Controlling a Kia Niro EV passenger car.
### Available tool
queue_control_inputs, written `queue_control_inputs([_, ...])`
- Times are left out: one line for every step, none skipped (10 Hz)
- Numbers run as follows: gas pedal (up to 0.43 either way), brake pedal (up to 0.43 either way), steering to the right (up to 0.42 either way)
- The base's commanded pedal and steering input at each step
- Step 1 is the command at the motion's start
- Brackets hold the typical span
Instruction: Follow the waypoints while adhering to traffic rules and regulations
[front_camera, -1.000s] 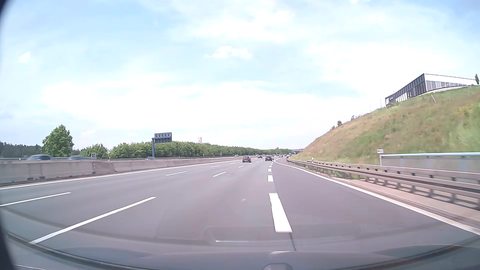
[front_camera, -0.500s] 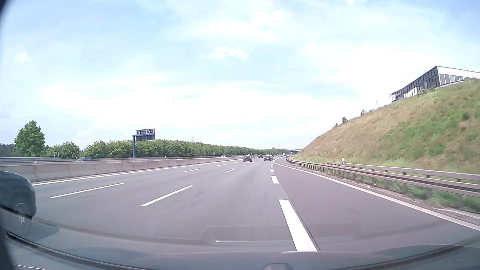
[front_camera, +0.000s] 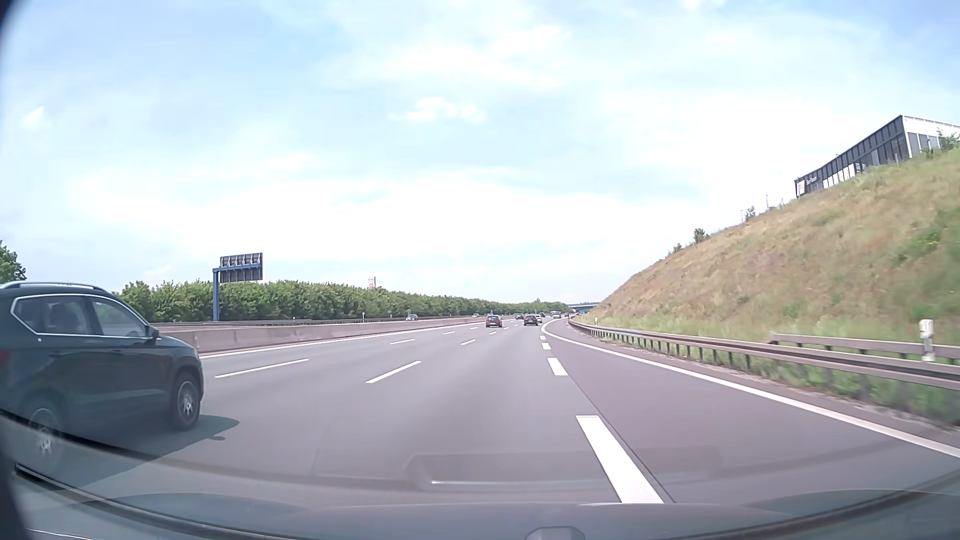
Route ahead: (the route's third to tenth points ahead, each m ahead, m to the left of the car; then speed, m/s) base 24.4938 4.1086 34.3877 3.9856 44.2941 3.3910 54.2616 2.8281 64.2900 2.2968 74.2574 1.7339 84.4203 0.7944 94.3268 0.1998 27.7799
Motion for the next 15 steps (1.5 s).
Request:
queue_control_inputs([0.429, 0.0, 0.007])
queue_control_inputs([0.429, 0.0, 0.006])
queue_control_inputs([0.429, 0.0, 0.006])
queue_control_inputs([0.429, 0.0, 0.006])
queue_control_inputs([0.429, 0.0, 0.006])
queue_control_inputs([0.429, 0.0, 0.006])
queue_control_inputs([0.429, 0.0, 0.006])
queue_control_inputs([0.429, 0.0, 0.006])
queue_control_inputs([0.429, 0.0, 0.006])
queue_control_inputs([0.429, 0.0, 0.006])
queue_control_inputs([0.409, 0.0, 0.005])
queue_control_inputs([0.39, 0.0, 0.005])
queue_control_inputs([0.378, 0.0, 0.005])
queue_control_inputs([0.358, 0.0, 0.005])
queue_control_inputs([0.35, 0.0, 0.006])
